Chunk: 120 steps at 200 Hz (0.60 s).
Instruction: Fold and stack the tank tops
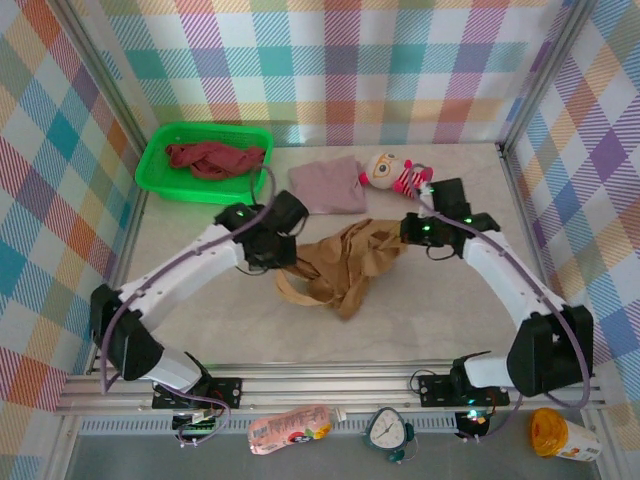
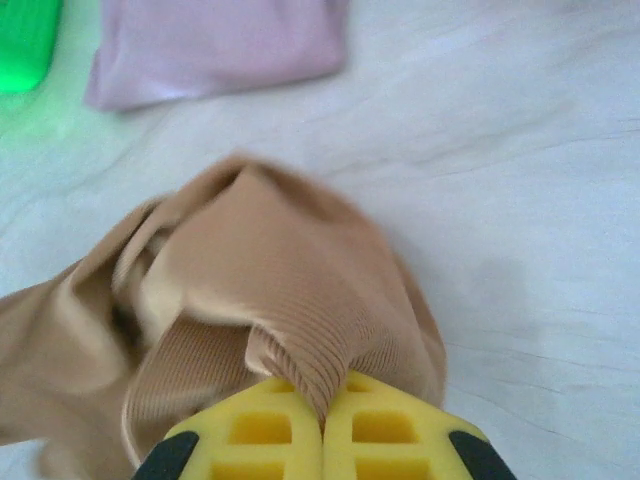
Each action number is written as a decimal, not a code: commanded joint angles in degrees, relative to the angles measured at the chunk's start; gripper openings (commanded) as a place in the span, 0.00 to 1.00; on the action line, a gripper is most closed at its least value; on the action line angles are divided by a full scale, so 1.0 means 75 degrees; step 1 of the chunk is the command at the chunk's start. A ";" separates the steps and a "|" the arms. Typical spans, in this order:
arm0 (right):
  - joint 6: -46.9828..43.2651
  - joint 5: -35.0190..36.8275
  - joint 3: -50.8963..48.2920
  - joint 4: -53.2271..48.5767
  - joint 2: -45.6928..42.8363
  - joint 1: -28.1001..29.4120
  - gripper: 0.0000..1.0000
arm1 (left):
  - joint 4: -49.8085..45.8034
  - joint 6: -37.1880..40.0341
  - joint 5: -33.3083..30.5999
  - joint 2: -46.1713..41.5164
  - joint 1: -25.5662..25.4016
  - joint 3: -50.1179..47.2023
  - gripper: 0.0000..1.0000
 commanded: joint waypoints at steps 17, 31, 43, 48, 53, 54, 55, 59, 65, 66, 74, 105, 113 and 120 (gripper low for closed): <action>-0.0836 -0.0105 0.0754 -0.0929 -0.1102 -0.0783 0.04 | -0.1920 0.1109 -0.1349 -0.0581 0.0267 0.1982 0.00; -0.0990 -0.0032 0.1119 -0.0984 -0.1469 -0.1137 0.04 | -0.2223 0.1215 -0.1737 -0.0718 0.0362 0.2548 0.00; -0.1200 0.0018 0.1365 -0.1014 -0.1776 -0.1343 0.04 | -0.2306 0.1314 -0.1890 -0.0913 0.0426 0.2792 0.00; -0.1335 -0.0006 0.1446 -0.1037 -0.1905 -0.1387 0.03 | -0.2270 0.1359 -0.1872 -0.1010 0.0437 0.2799 0.00; -0.1467 -0.0068 0.1496 -0.1051 -0.2048 -0.1390 0.04 | -0.2214 0.1383 -0.1799 -0.1126 0.0436 0.2768 0.00; -0.1497 -0.0089 0.1501 -0.1056 -0.2078 -0.1395 0.04 | -0.2199 0.1384 -0.1781 -0.1143 0.0440 0.2758 0.00; -0.1518 -0.0111 0.1509 -0.1059 -0.2110 -0.1392 0.04 | -0.2185 0.1391 -0.1759 -0.1143 0.0442 0.2741 0.00; -0.1602 -0.0191 0.1517 -0.1072 -0.2237 -0.1390 0.04 | -0.2101 0.1417 -0.1600 -0.1248 0.0435 0.2686 0.00; -0.1707 -0.0429 0.1492 -0.1078 -0.2456 -0.1390 0.04 | -0.1923 0.1465 -0.1393 -0.1413 0.0433 0.2489 0.00; -0.1729 -0.0475 0.1487 -0.1069 -0.2487 -0.1390 0.04 | -0.1895 0.1466 -0.1349 -0.1445 0.0439 0.2454 0.00; -0.1926 -0.0967 0.1315 -0.1027 -0.2875 -0.1398 0.04 | -0.1635 0.1474 -0.1067 -0.1744 0.0433 0.2130 0.00; -0.2343 -0.1927 0.0387 -0.0908 -0.4051 -0.1393 0.04 | -0.1228 0.1204 -0.1016 -0.2599 0.0548 0.0878 0.00; -0.2413 -0.2088 0.0048 -0.0920 -0.4187 -0.1390 0.04 | -0.1147 0.1208 -0.0860 -0.2658 0.0782 0.0574 0.00; -0.2348 -0.2124 -0.0236 -0.0863 -0.4206 -0.1390 0.05 | -0.0930 0.1259 -0.0637 -0.2672 0.0973 0.0264 0.00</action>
